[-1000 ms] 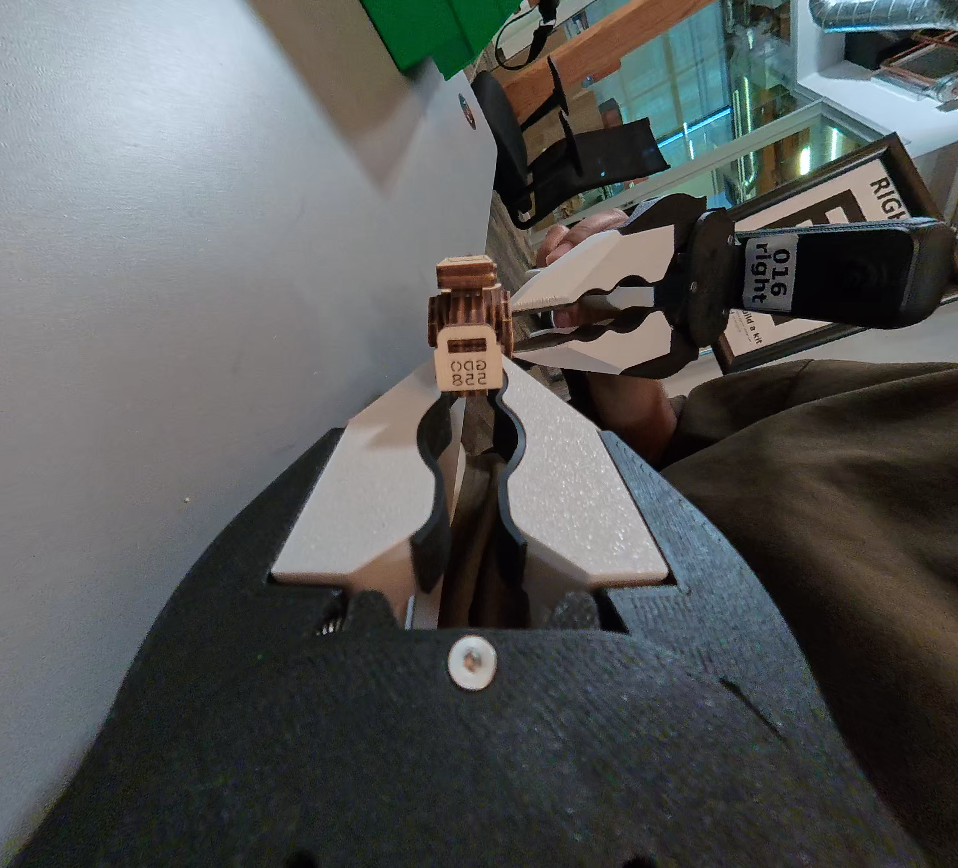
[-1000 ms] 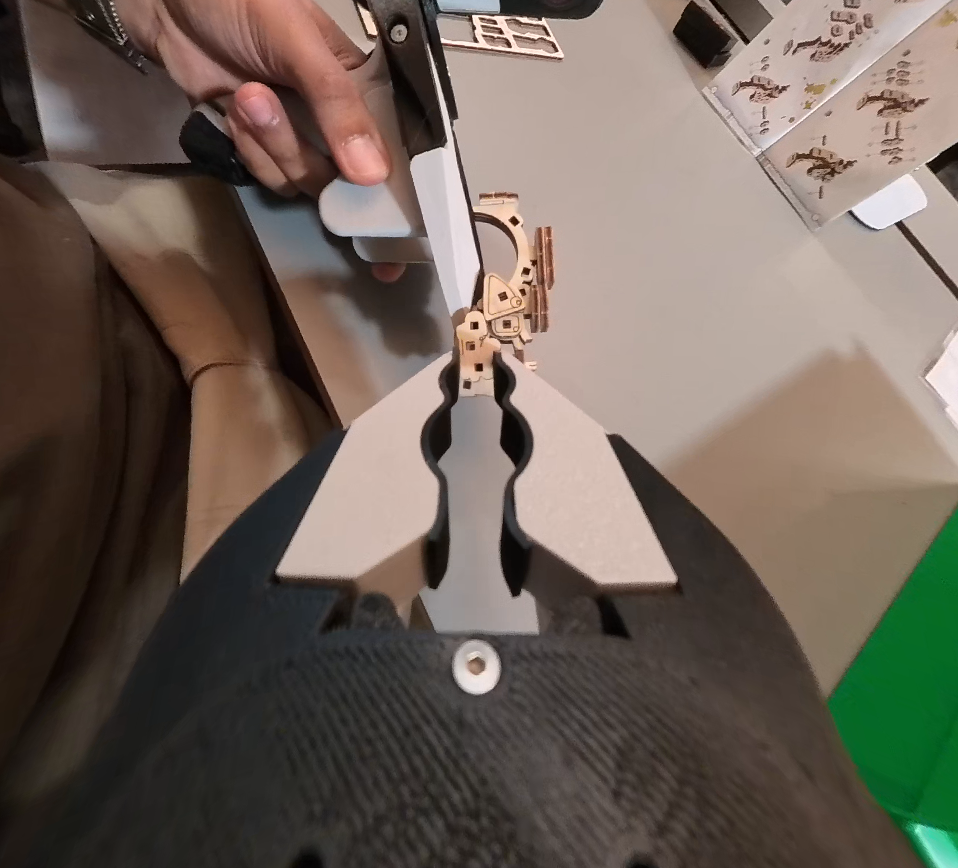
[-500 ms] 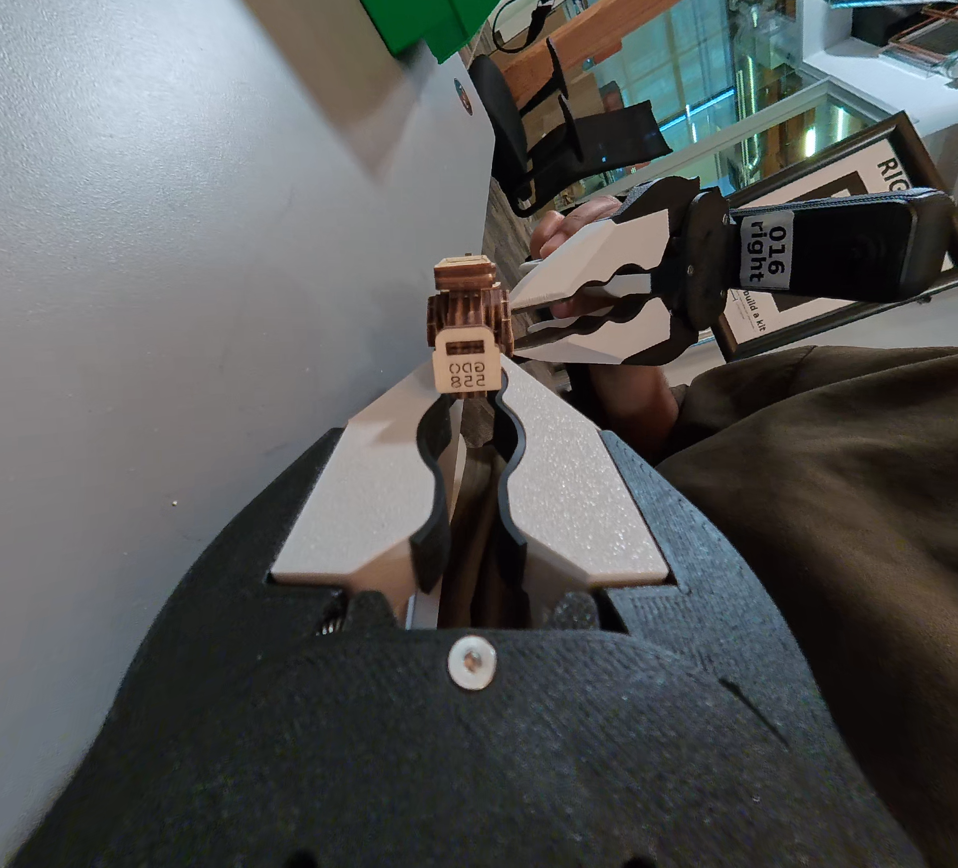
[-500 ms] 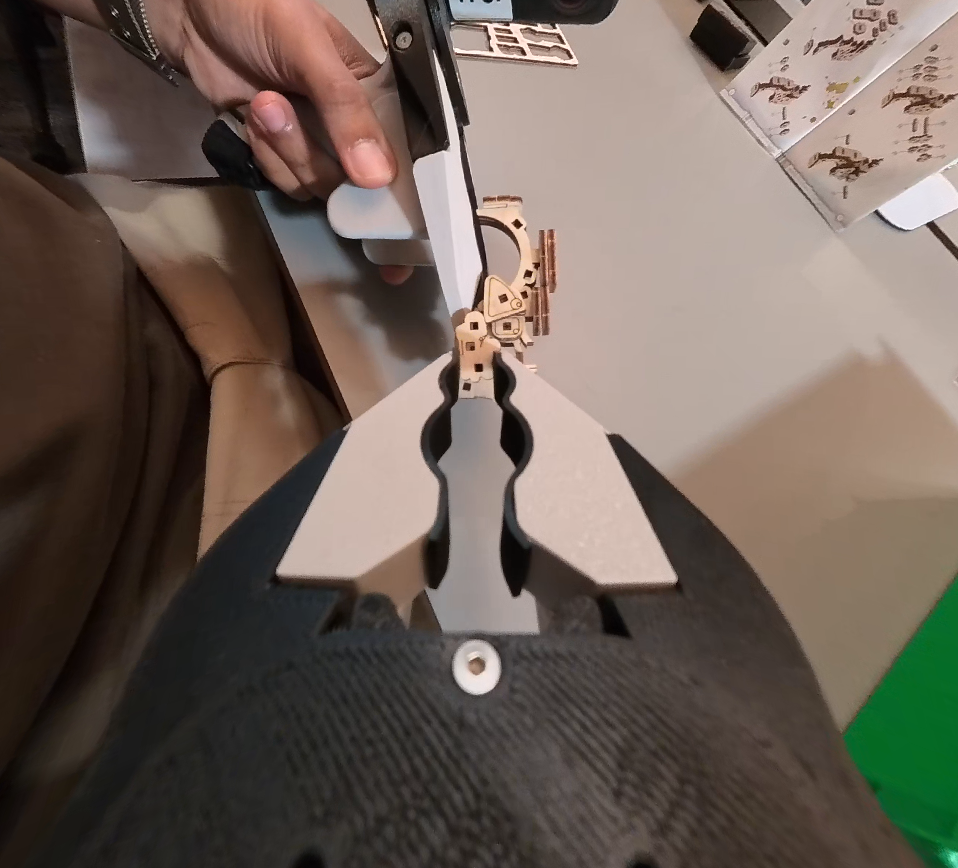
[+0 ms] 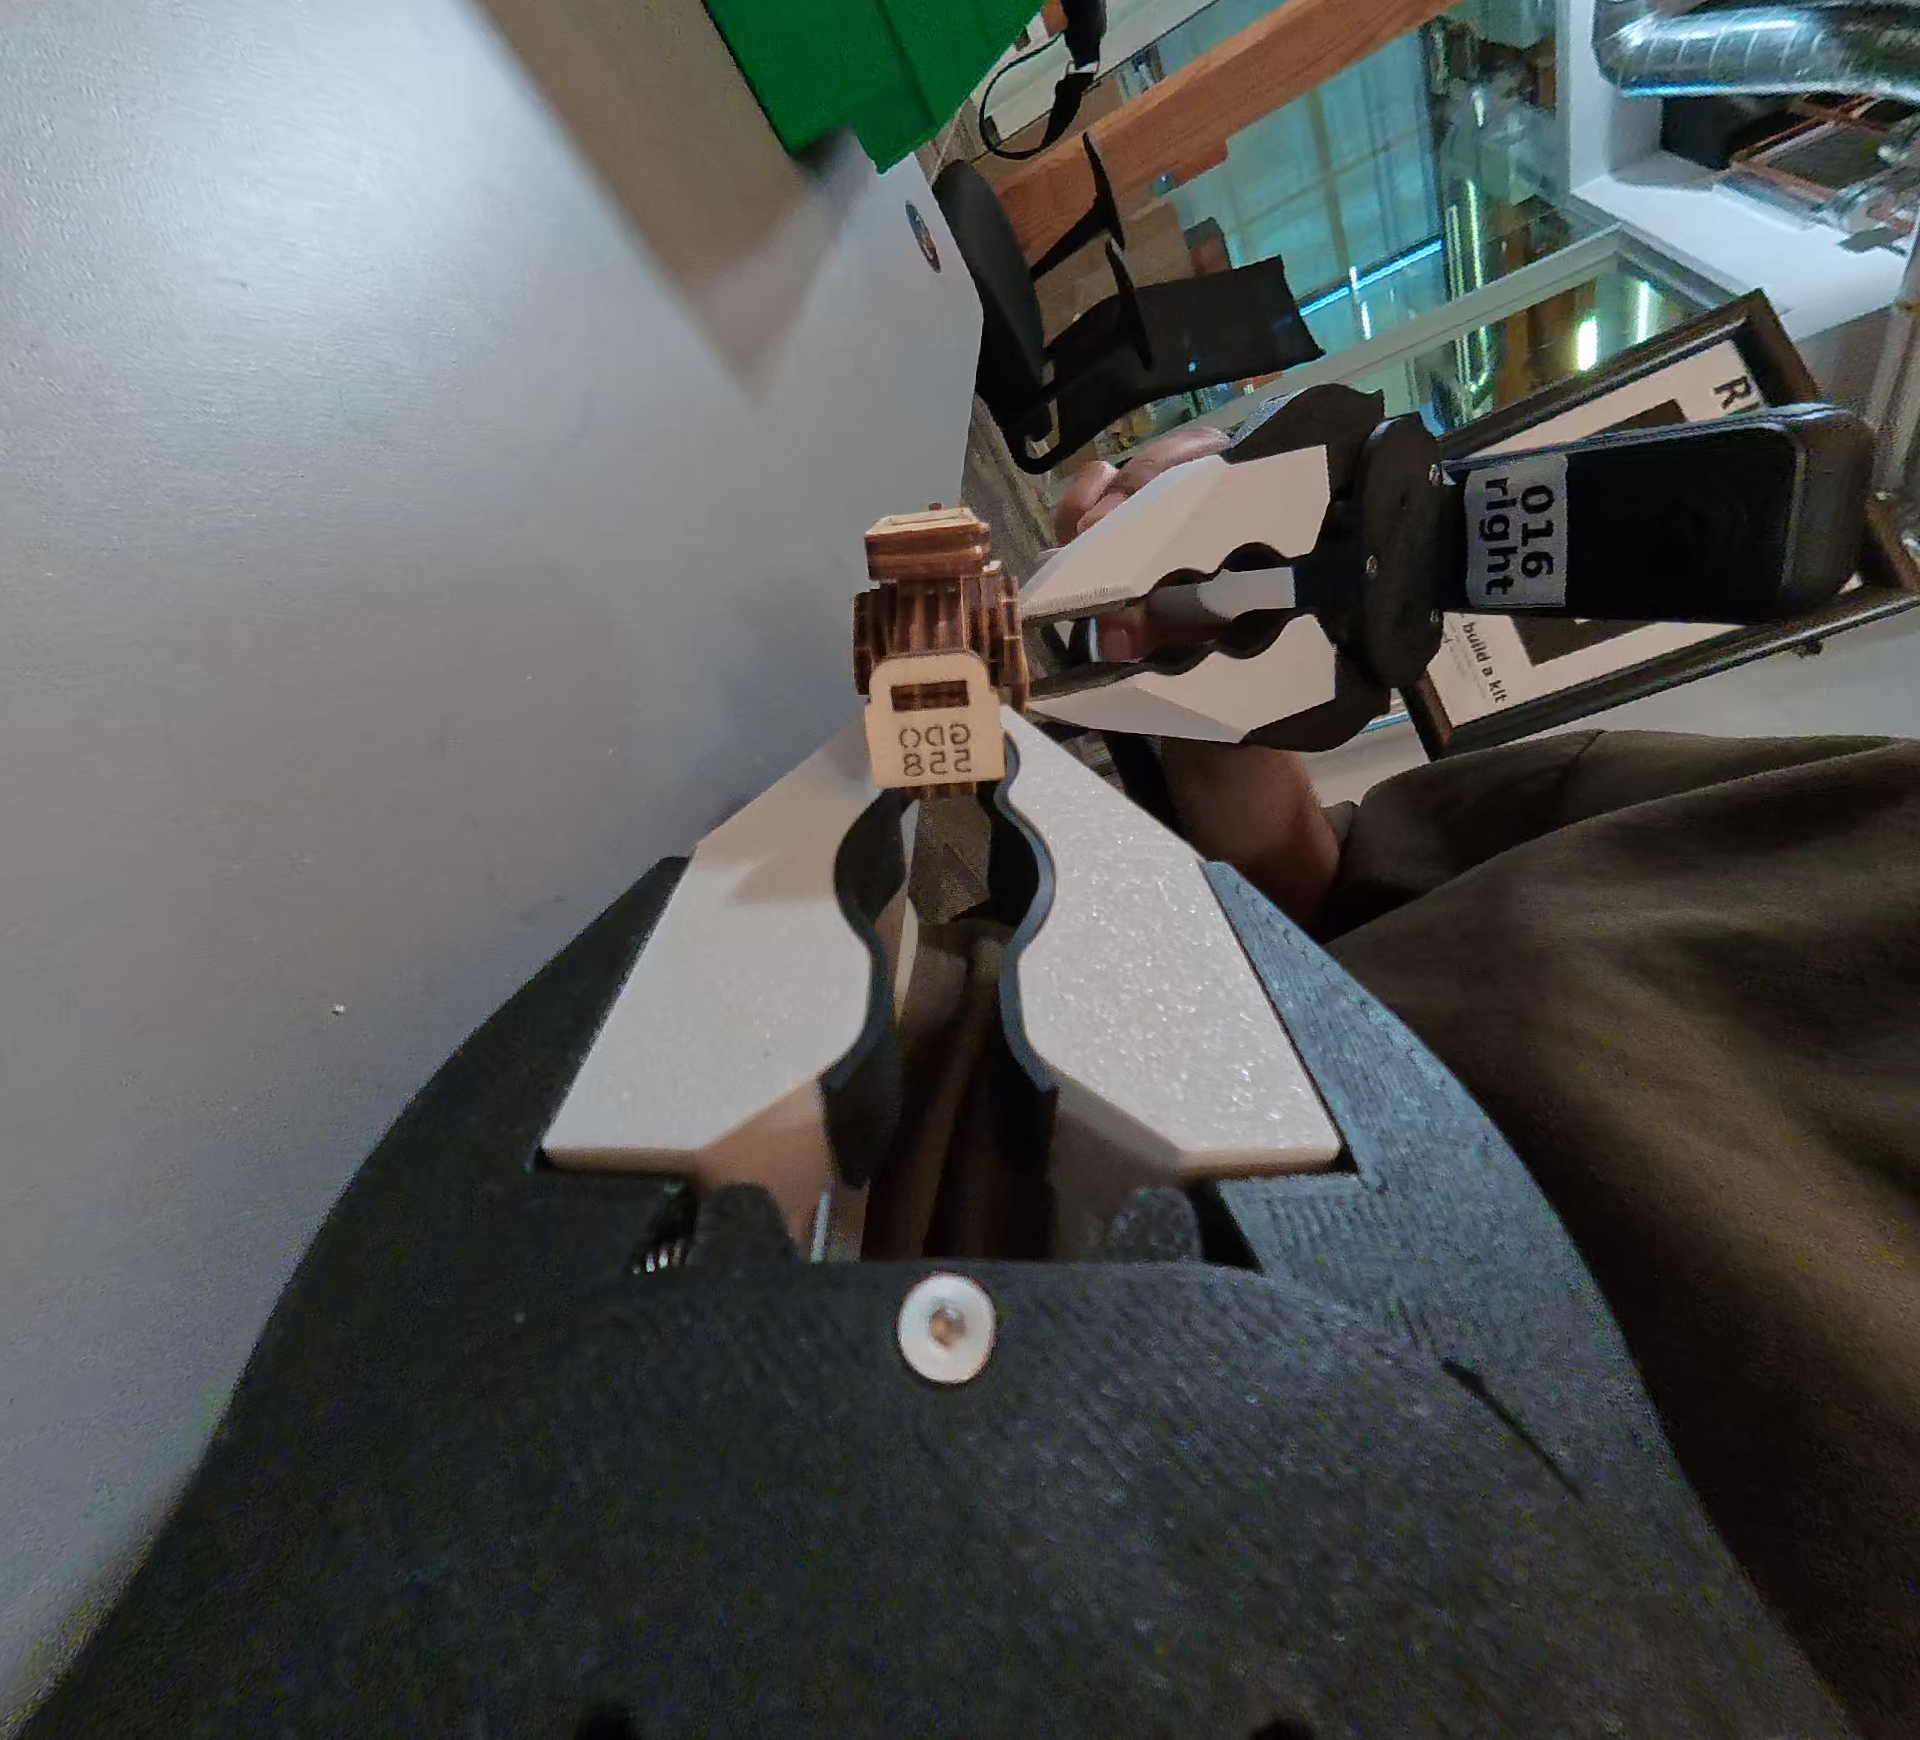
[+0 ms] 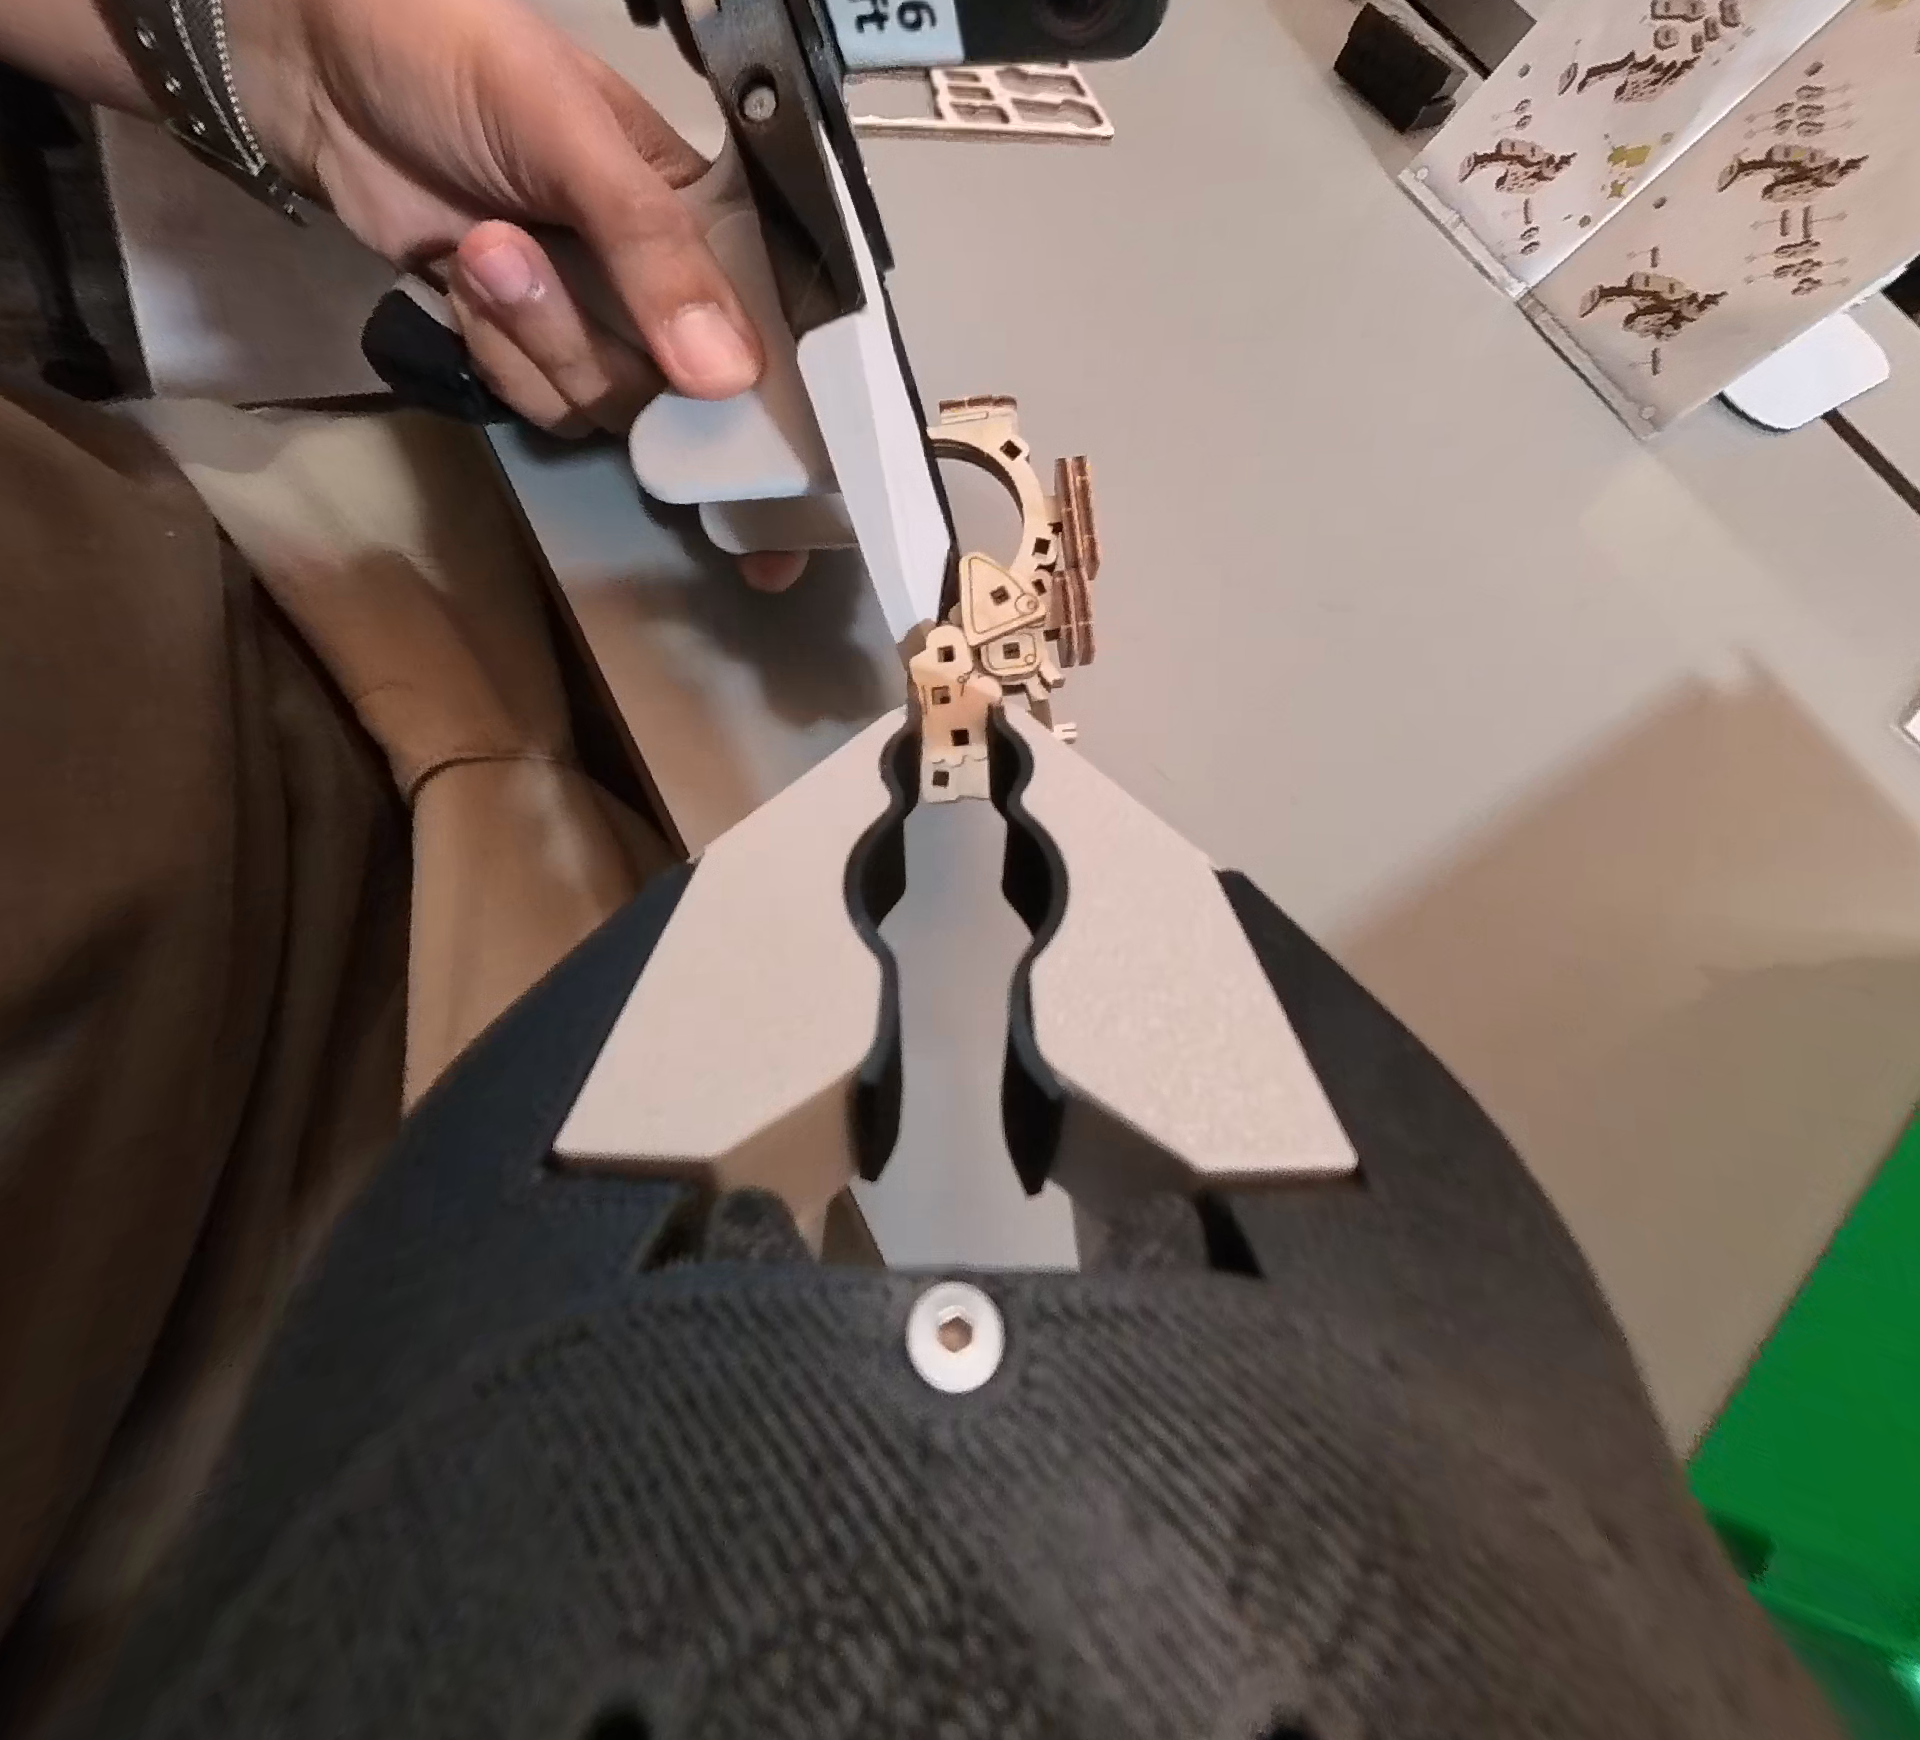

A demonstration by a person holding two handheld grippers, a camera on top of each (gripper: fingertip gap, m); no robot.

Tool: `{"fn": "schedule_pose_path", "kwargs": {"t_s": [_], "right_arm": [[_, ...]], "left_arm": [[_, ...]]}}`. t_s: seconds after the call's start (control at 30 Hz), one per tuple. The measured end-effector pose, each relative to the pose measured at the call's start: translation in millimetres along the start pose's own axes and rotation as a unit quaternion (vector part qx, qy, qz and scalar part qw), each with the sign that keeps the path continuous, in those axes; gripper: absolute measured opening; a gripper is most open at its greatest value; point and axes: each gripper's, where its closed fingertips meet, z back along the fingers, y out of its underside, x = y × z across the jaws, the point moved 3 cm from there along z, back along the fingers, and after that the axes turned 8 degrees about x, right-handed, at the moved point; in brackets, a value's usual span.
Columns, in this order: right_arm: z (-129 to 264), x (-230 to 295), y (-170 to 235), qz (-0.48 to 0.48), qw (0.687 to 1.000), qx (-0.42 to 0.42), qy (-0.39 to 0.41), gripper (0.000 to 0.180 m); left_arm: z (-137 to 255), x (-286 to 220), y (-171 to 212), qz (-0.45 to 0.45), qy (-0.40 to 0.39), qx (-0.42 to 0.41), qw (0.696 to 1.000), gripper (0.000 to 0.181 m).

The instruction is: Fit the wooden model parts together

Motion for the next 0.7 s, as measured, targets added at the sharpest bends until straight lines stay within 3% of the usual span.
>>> {"fn": "schedule_pose_path", "kwargs": {"t_s": [0.7], "right_arm": [[0.0,-4.3,-2.6,-0.029,1.000,0.004,0.012,0.011]], "left_arm": [[0.4,-1.3,-1.6,0.017,0.010,-0.016,1.000,0.006]]}}
